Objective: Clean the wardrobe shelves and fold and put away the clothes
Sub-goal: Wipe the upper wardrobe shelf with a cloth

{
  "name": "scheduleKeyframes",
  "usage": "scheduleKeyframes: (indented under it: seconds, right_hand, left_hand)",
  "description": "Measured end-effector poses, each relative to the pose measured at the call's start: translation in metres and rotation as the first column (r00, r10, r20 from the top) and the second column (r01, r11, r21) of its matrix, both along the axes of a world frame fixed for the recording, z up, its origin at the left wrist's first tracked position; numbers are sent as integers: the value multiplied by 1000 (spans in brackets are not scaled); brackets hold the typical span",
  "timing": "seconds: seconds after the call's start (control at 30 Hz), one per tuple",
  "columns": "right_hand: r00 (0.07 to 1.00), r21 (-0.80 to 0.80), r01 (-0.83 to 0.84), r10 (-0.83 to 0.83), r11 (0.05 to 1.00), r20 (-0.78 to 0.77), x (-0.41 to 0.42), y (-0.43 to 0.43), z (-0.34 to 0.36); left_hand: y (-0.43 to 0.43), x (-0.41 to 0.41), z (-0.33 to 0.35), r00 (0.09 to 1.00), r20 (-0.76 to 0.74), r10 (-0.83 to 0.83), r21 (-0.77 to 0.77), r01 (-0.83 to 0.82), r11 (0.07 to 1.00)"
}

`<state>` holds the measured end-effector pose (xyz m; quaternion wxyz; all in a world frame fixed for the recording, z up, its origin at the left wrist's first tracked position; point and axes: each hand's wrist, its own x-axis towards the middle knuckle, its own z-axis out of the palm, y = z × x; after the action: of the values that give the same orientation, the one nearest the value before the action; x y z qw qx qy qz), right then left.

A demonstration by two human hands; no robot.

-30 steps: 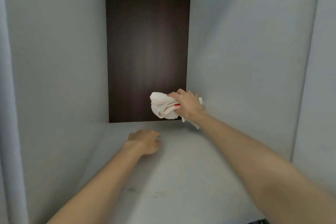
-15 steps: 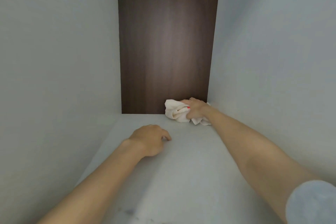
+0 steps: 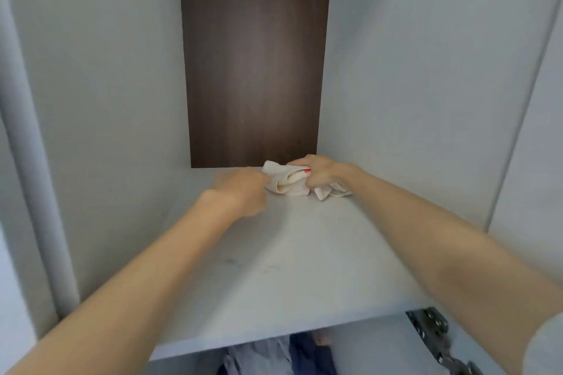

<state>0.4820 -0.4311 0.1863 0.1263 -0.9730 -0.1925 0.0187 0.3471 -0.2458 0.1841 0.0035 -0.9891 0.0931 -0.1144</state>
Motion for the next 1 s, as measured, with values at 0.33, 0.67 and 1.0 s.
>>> scheduleKeyframes:
  seconds: [0.33, 0.67, 1.0]
  right_hand:
    - [994, 53, 78, -82, 995, 68, -185, -25, -2]
    - [971, 21, 41, -45, 999, 236, -314, -38, -11]
    - [939, 138, 48, -92, 989, 332, -360, -50, -15]
  left_hand:
    - [38, -108, -14, 983, 165, -79, -34, 86, 996]
    - [52, -151, -14, 954, 270, -131, -89, 160, 983]
    - [49, -168, -10, 935, 317, -162, -106, 205, 973]
